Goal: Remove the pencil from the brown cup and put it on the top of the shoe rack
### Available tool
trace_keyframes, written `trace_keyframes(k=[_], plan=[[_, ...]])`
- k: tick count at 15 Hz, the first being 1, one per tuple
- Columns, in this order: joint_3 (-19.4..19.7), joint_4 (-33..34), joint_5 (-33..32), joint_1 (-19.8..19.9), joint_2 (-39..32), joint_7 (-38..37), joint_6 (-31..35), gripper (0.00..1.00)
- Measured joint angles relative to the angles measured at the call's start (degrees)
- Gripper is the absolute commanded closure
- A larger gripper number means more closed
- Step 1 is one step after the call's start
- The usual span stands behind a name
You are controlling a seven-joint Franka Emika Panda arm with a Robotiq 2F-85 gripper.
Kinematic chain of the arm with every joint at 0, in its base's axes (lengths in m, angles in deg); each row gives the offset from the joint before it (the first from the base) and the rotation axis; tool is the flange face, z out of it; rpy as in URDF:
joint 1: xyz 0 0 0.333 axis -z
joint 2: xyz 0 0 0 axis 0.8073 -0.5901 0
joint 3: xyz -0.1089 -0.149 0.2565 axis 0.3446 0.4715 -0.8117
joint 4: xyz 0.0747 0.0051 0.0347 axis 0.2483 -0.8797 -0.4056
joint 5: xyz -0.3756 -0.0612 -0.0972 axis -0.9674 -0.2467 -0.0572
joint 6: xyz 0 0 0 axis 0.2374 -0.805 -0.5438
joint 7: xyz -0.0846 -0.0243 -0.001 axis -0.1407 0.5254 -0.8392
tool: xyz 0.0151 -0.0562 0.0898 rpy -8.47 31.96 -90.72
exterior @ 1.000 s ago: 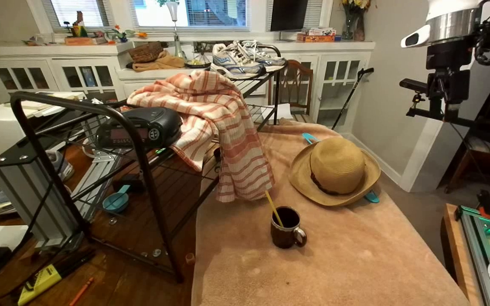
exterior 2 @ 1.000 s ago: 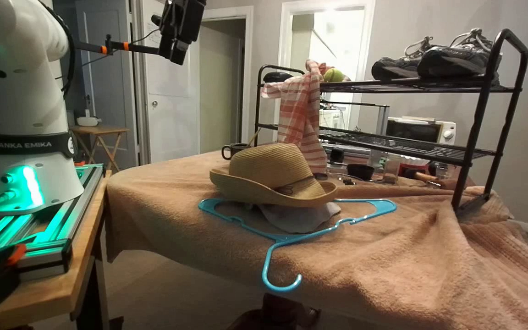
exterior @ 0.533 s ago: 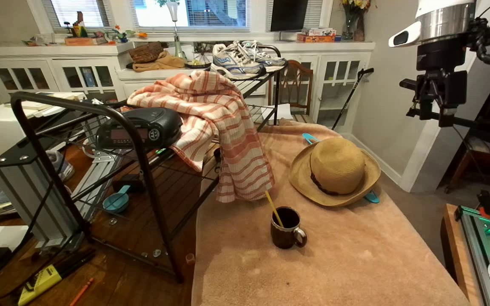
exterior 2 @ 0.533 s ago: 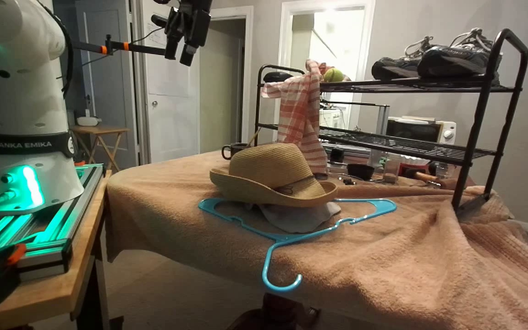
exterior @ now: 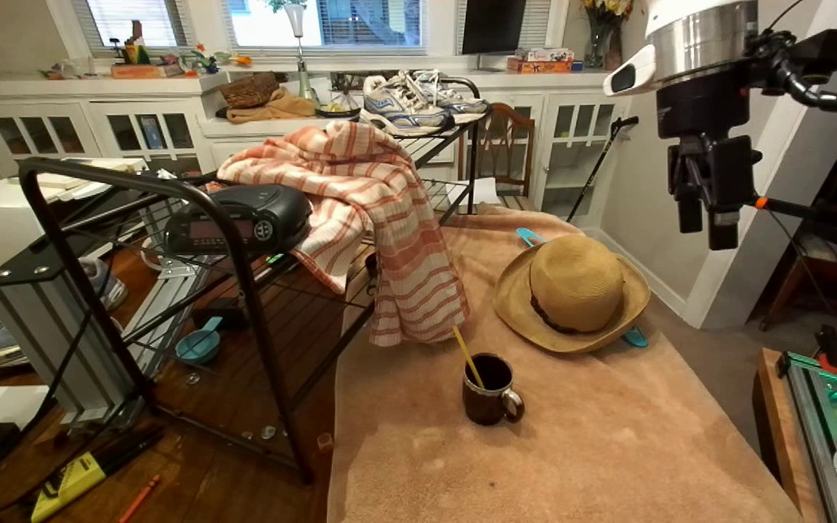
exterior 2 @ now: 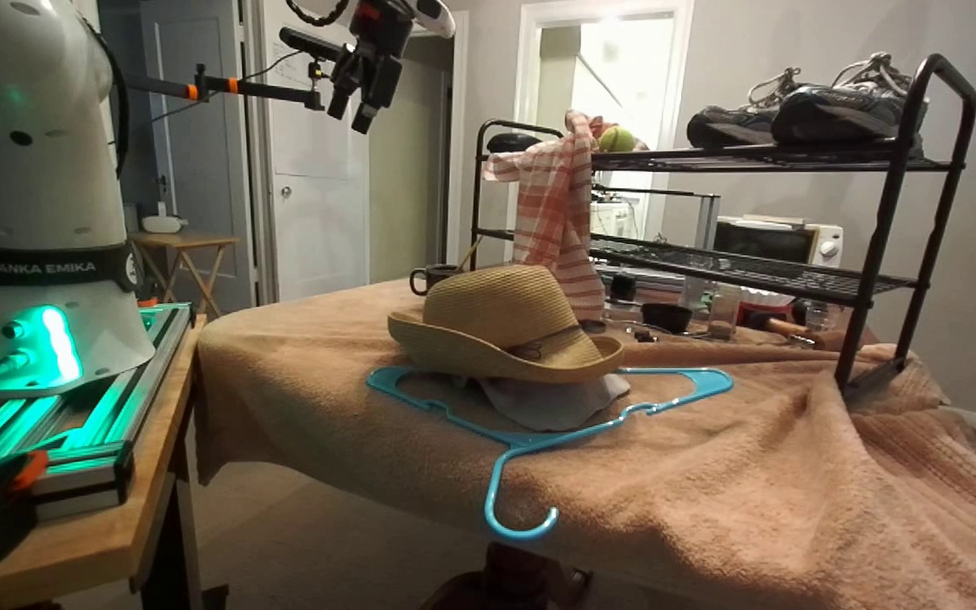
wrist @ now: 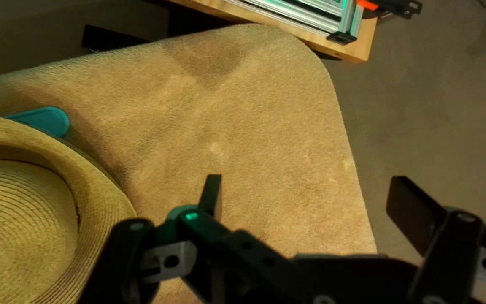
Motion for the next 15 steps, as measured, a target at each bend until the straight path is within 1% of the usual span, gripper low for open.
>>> trace_keyframes(k=[2, 5, 8, 11, 13, 15], plan=[[-2.1, 2.8, 2.0, -0.1, -4.5, -4.5, 2.1, 0.00], [-4.6, 7.1, 3.5, -0.1, -11.1, -10.1, 7.2, 0.00], [-5.4, 11.1, 3.7, 0.0, -16.6, -16.0, 11.3, 0.00], [-6.4, 13.9, 3.6, 0.0, -20.6, -21.7, 15.1, 0.00], [-7.2, 15.0, 3.4, -0.1, -22.6, -23.0, 16.8, 0.00], [-7.4, 15.1, 3.4, -0.1, -23.2, -23.0, 16.9, 0.00]])
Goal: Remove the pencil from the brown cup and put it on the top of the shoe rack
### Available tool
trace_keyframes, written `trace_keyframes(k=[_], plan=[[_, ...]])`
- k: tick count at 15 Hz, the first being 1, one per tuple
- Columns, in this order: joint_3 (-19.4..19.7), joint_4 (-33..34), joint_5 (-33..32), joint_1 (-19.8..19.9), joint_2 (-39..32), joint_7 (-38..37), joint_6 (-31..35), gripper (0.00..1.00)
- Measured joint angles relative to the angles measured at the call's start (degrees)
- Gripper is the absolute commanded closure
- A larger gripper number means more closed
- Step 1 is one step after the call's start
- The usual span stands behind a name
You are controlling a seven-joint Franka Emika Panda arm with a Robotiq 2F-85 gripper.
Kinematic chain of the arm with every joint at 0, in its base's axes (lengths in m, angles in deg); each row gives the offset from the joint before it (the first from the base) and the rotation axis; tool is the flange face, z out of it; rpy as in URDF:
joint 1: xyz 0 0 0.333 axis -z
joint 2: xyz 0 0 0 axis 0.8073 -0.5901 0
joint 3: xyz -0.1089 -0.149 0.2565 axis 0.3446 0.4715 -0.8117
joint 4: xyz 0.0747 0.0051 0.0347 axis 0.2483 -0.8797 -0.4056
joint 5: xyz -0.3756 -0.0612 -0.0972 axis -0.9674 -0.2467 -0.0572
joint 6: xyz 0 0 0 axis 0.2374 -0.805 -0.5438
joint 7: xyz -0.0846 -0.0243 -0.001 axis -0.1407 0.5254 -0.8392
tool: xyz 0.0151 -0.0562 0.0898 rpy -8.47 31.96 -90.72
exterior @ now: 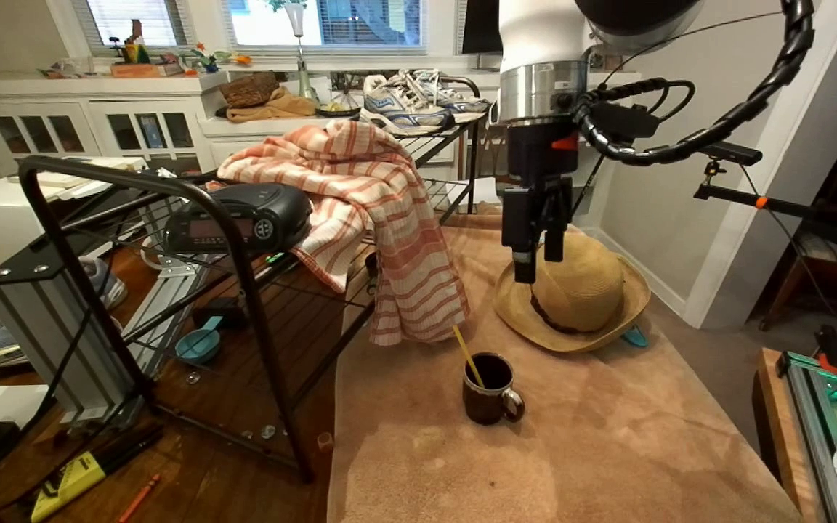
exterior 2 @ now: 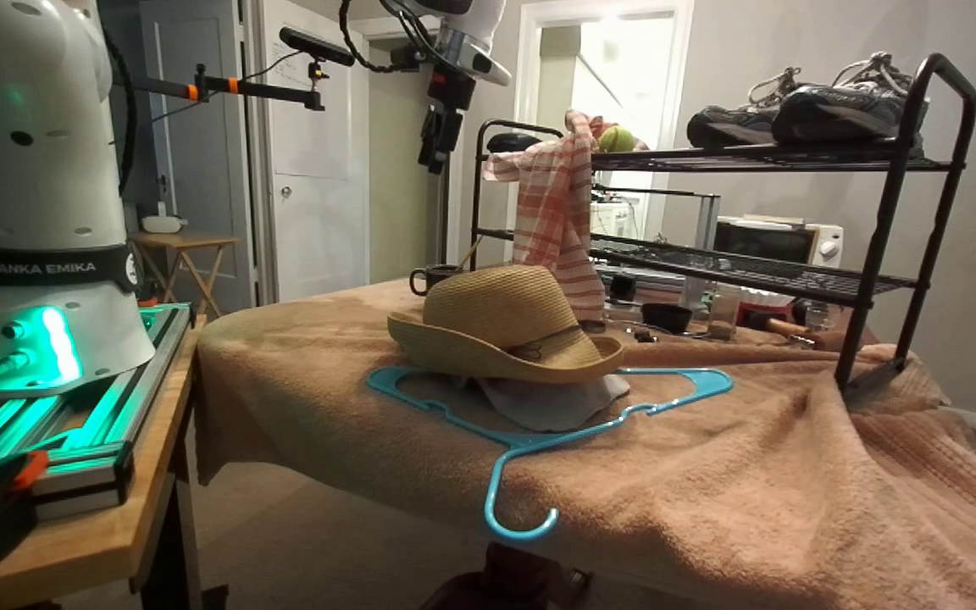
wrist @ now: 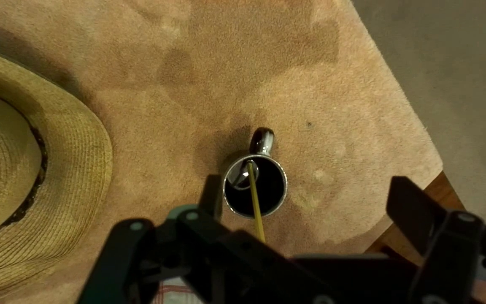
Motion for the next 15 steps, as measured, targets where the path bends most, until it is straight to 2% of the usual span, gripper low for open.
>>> trace_keyframes(k=[7, 10, 15], plan=[[-0.1, 0.2, 0.5, 0.0, 0.0, 0.1, 0.7, 0.00], [-1.1, 1.0, 1.1, -0.4, -2.4, -0.4, 5.0, 0.00], [-1.9, 3.3, -0.6, -1.3, -9.0, -5.5, 13.6, 0.00]])
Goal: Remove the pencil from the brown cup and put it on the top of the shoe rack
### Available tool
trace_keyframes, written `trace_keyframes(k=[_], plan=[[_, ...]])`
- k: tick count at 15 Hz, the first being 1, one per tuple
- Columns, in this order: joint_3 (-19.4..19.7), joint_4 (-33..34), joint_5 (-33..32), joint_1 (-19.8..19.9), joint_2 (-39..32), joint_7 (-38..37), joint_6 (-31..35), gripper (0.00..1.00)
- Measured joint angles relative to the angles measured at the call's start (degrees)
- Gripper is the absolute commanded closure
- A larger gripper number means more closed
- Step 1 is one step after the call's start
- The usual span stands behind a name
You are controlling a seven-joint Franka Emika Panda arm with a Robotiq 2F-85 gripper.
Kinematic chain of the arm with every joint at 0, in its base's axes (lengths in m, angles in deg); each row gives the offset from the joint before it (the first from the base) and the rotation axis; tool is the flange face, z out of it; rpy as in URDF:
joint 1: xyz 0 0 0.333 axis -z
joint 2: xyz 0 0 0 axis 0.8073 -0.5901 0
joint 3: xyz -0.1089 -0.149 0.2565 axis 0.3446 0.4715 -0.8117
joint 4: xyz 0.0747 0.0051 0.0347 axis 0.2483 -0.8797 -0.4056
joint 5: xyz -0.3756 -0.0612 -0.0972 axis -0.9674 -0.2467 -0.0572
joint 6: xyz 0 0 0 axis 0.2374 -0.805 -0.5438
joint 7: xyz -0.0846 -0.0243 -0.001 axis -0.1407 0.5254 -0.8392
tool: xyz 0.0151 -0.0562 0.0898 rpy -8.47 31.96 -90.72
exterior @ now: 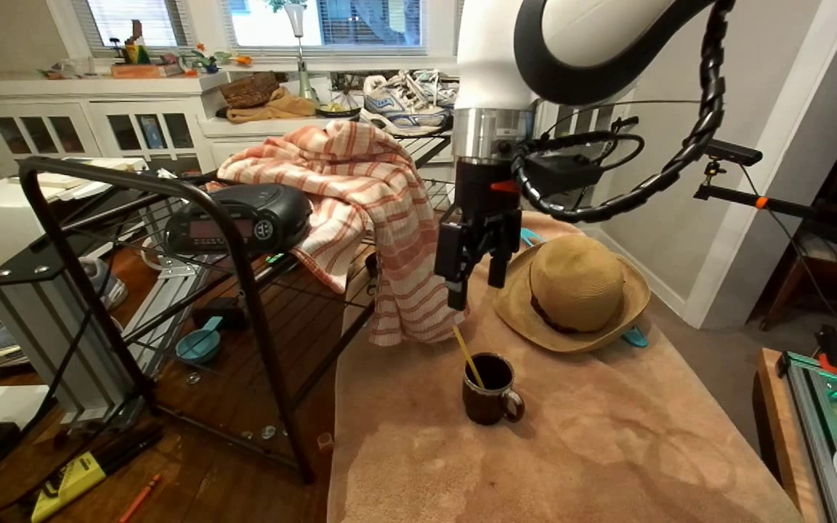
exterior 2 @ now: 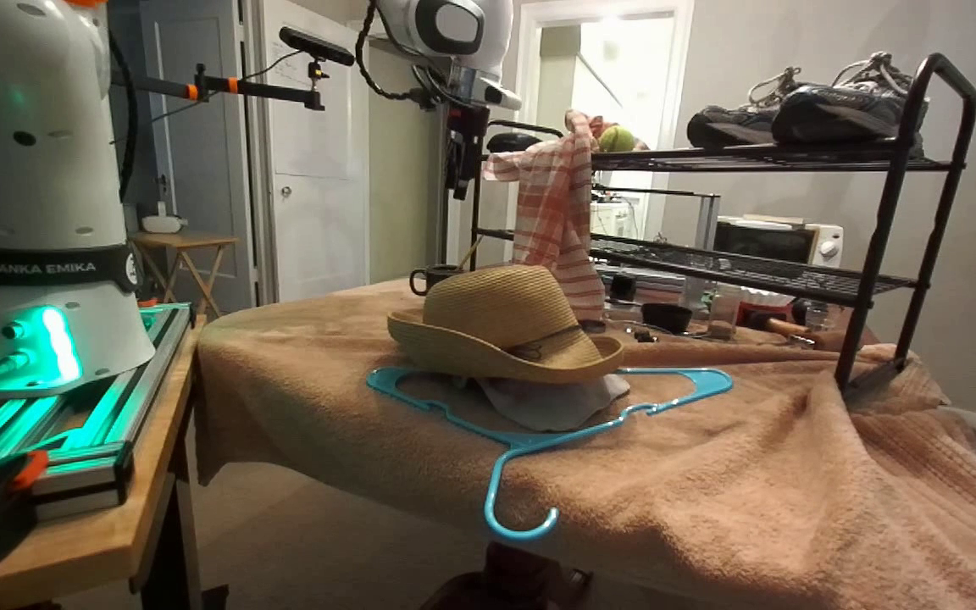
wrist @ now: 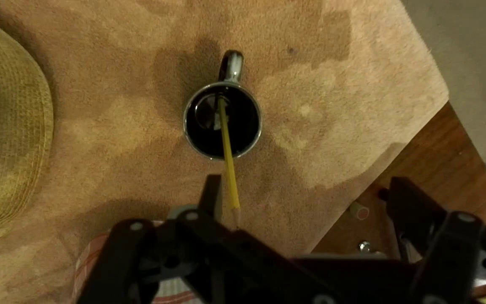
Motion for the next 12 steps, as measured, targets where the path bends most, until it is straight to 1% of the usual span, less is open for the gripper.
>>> trace_keyframes(k=[4, 8, 11, 12], plan=[[0.1, 1.2, -4.1, -0.1, -3.9, -4.6, 3.7, 0.00], [0.5, 3.0, -8.9, -0.6, -6.8, -9.1, 4.3, 0.00], [1.0, 4.9, -11.0, -1.5, -9.0, -11.5, 4.3, 0.00], [1.2, 5.5, -11.5, -1.7, -9.8, -12.0, 4.3, 0.16]])
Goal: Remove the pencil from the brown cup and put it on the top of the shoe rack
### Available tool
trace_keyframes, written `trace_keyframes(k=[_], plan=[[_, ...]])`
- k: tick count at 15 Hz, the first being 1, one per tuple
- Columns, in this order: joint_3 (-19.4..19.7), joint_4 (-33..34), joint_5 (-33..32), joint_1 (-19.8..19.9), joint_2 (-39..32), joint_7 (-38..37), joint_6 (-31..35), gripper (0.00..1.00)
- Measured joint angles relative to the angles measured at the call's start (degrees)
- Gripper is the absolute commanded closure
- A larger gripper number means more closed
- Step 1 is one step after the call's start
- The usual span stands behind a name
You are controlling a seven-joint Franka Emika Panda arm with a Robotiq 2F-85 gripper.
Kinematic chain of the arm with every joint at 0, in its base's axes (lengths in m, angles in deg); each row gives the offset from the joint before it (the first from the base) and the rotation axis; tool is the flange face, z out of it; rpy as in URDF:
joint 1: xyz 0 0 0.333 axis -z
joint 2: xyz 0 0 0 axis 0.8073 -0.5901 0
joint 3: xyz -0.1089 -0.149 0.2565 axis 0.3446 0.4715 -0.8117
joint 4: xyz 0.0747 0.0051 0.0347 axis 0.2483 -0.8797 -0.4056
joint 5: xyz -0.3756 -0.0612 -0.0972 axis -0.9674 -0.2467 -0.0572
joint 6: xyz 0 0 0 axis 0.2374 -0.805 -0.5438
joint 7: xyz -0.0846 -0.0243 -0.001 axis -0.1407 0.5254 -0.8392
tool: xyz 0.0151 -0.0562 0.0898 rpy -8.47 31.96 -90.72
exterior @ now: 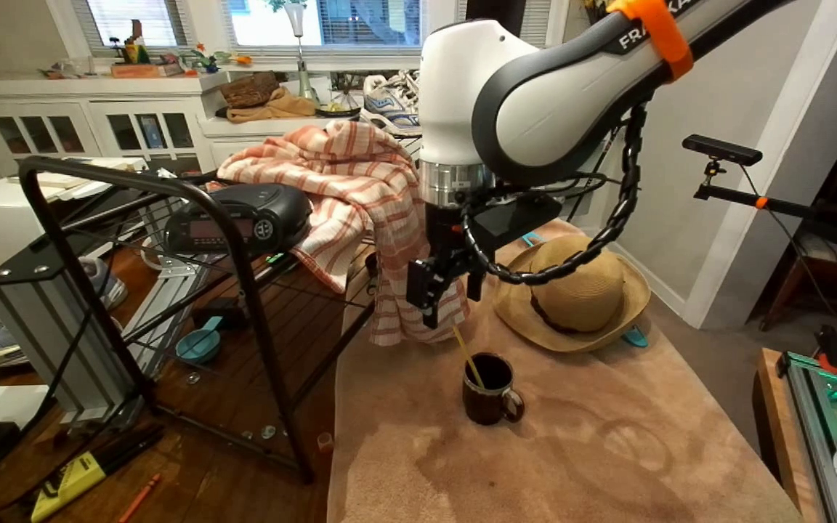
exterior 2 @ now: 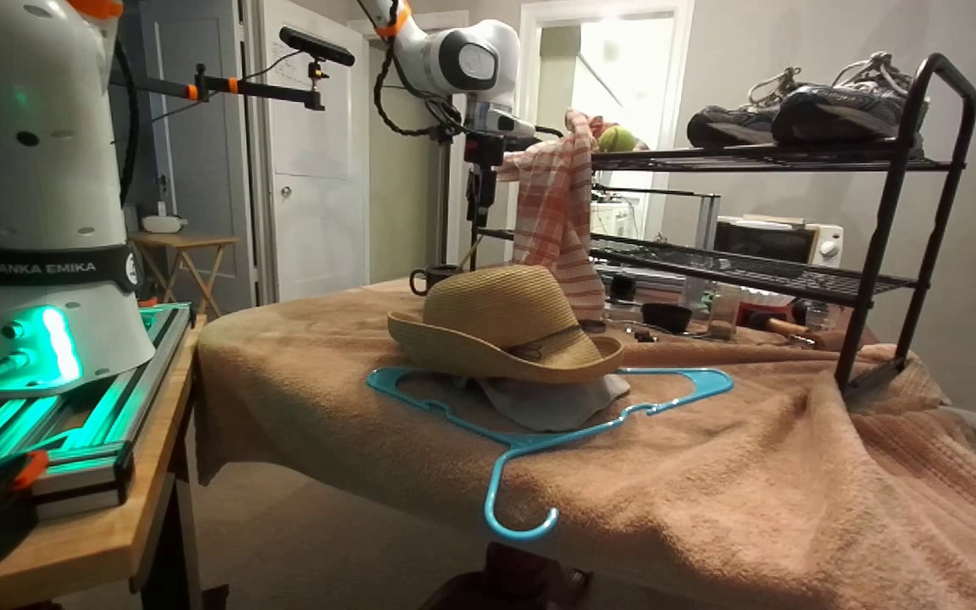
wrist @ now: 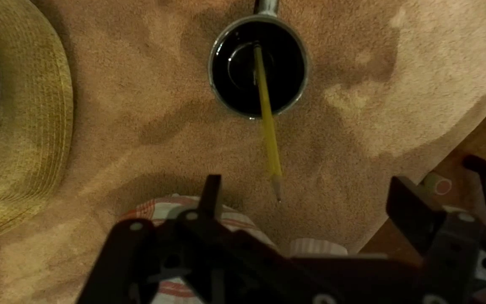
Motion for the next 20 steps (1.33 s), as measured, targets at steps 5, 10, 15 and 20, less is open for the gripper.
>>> trace_keyframes(k=[5, 10, 15, 20], plan=[[1.1, 2.5, -1.7, -1.1, -3.4, -2.0, 0.0, 0.58], [2.2, 4.0, -2.1, -1.5, -5.1, -2.3, -0.1, 0.89], [2.7, 4.2, -2.2, -1.6, -5.3, -2.5, -0.4, 0.70], [3.0, 4.2, -2.2, -1.9, -5.3, -2.8, -0.7, 0.45]])
